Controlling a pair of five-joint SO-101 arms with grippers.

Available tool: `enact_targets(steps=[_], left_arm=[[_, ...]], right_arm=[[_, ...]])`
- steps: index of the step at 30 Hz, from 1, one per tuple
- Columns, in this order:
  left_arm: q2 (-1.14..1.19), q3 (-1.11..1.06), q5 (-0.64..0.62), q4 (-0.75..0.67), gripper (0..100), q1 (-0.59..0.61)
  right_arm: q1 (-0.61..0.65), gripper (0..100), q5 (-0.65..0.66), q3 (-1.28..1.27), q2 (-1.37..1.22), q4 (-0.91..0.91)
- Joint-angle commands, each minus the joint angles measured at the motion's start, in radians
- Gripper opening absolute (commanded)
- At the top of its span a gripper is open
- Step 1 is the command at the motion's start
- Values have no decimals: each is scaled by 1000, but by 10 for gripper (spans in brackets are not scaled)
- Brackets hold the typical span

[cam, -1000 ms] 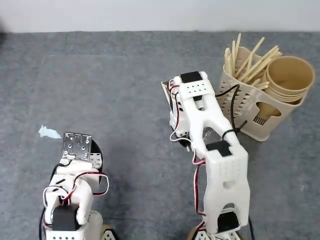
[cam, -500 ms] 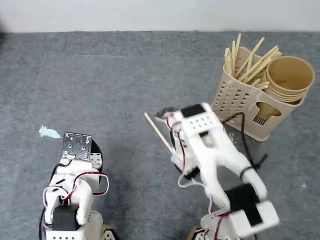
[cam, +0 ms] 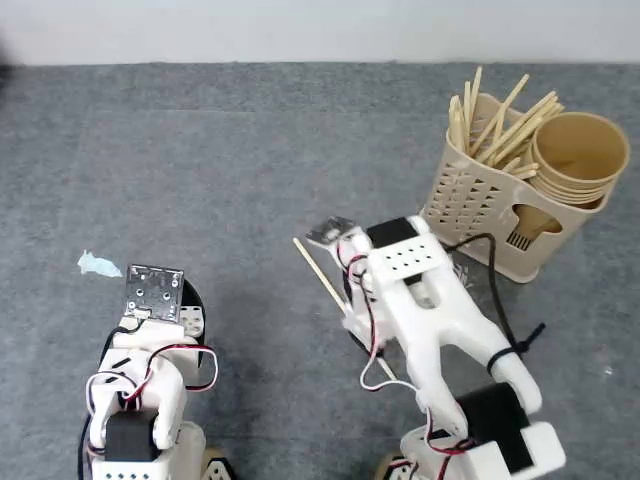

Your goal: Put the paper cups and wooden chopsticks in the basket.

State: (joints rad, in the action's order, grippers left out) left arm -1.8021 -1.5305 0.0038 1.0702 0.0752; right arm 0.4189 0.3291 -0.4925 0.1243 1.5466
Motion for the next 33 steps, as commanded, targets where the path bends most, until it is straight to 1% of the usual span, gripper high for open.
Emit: enact_targets(steps=[1,6,13,15,19,23,24,26,29,30,31,33], left_arm=[[-14,7,29,3,14,3],[-14,7,32,3,14,5],[-14,7,32,3,14,2],[-14,7,32,3,14,2],[-14,7,32,3,14,2],[-14,7,32,3,14,2],[-14,7,32,3,14,2],[-14,7,32,3,14,2],[-14,7,32,3,14,3],[-14,7,32,3,14,3],[-14,7,32,3,14,2],[-14,7,32,3,14,2]], right_arm=[[28,217,-3,104,41,-74],[61,215,-72,109,30,-265],[119,215,-75,123,-127,-463],[120,215,-78,160,-188,-492],[114,215,-135,295,-326,-492],[116,214,-143,394,-461,-492],[116,203,-143,410,-490,-492],[116,149,-144,436,-541,-492],[114,17,-144,462,-595,-492],[114,1,-144,462,-605,-492],[113,18,-144,459,-608,-492],[102,6,-144,459,-608,-470]])
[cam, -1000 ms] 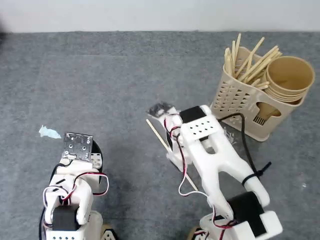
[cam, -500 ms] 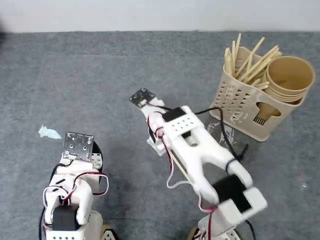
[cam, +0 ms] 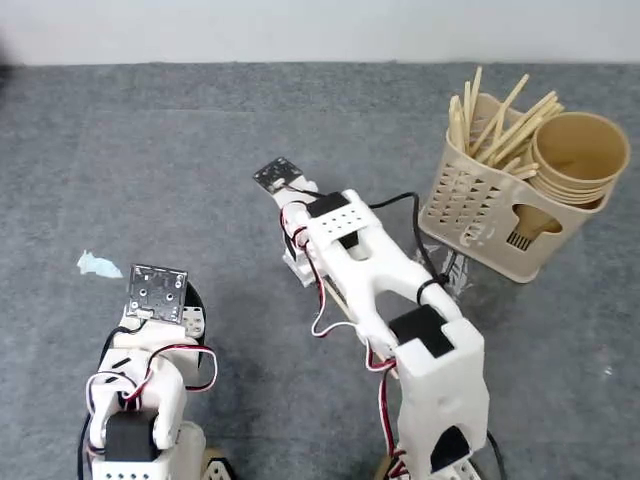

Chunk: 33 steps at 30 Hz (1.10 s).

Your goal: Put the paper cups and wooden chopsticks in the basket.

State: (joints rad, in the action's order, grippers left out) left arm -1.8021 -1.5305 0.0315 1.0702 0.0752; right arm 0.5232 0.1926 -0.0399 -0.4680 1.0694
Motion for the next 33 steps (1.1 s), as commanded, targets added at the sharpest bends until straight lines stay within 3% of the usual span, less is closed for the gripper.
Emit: enact_targets(steps=[1,7,16,25,33], left_arm=[[-14,7,5,3,14,2],[-14,7,5,3,14,2],[-14,7,5,3,14,0],[-14,7,5,3,14,0],[-14,7,5,3,14,0]], right_arm=[[-8,7,-8,12,-15,21],[-33,8,-6,81,87,189],[-74,8,0,89,460,348],[-151,8,2,161,817,360],[-278,8,-8,407,897,314]])
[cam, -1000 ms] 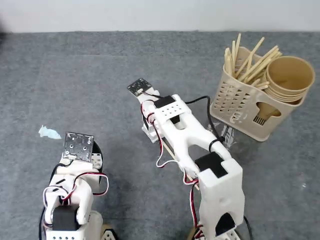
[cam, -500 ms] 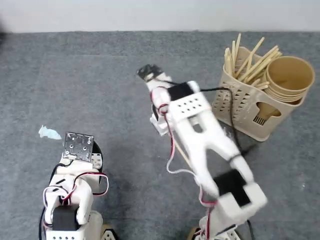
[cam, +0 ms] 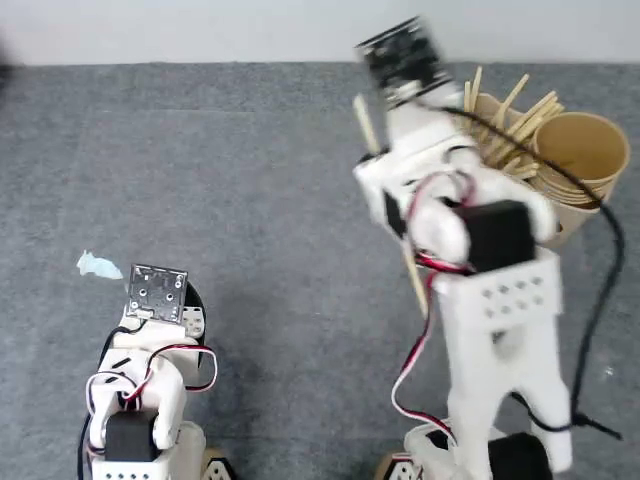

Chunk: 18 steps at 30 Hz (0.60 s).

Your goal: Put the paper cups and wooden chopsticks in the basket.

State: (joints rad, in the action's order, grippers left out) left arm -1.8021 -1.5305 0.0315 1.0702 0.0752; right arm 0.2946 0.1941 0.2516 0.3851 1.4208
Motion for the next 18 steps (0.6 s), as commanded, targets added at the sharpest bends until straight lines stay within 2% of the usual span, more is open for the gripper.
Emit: enact_targets(steps=[1,9,14,18], left_arm=[[-14,7,5,3,14,0],[-14,1,5,2,14,0],[-14,1,5,2,14,0],[-14,-1,5,2,14,0]], right_arm=[[-71,8,-11,133,44,-65],[-208,8,-21,146,41,-366],[-280,8,-141,84,41,-572],[-328,8,-153,-49,42,-779]])
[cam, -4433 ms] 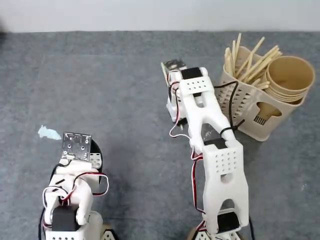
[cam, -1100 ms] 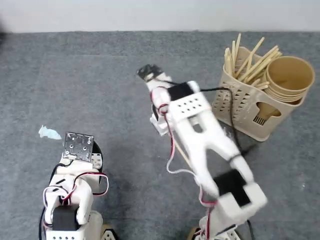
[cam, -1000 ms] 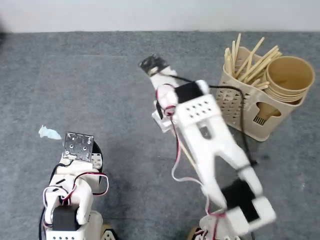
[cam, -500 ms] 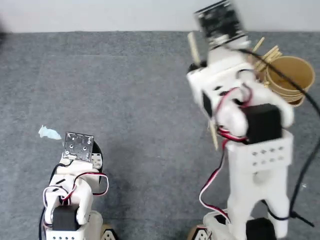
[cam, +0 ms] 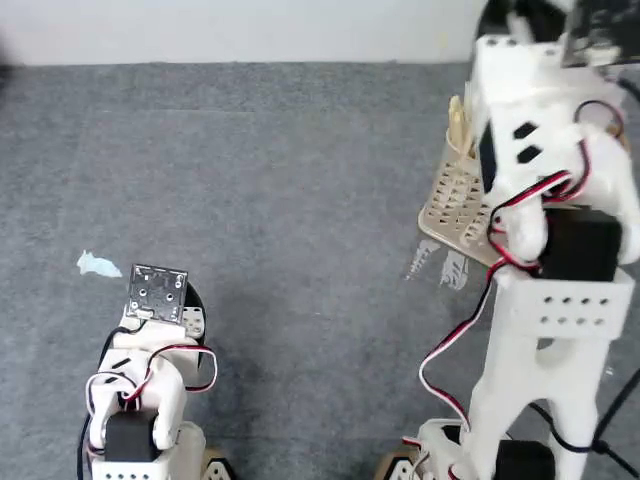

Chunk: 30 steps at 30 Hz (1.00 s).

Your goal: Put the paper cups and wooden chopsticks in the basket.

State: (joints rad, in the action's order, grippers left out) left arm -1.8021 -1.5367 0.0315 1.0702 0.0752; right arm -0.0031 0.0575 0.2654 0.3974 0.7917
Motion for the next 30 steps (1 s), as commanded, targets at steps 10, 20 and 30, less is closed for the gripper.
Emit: enact_targets(steps=[10,20,30], left_arm=[[-14,5,5,2,14,0],[-14,4,5,2,14,0],[-14,4,5,2,14,0]], right_arm=[[-74,8,-2,-423,39,-510],[-76,50,87,-491,42,-478],[-62,76,77,-420,182,-246]])
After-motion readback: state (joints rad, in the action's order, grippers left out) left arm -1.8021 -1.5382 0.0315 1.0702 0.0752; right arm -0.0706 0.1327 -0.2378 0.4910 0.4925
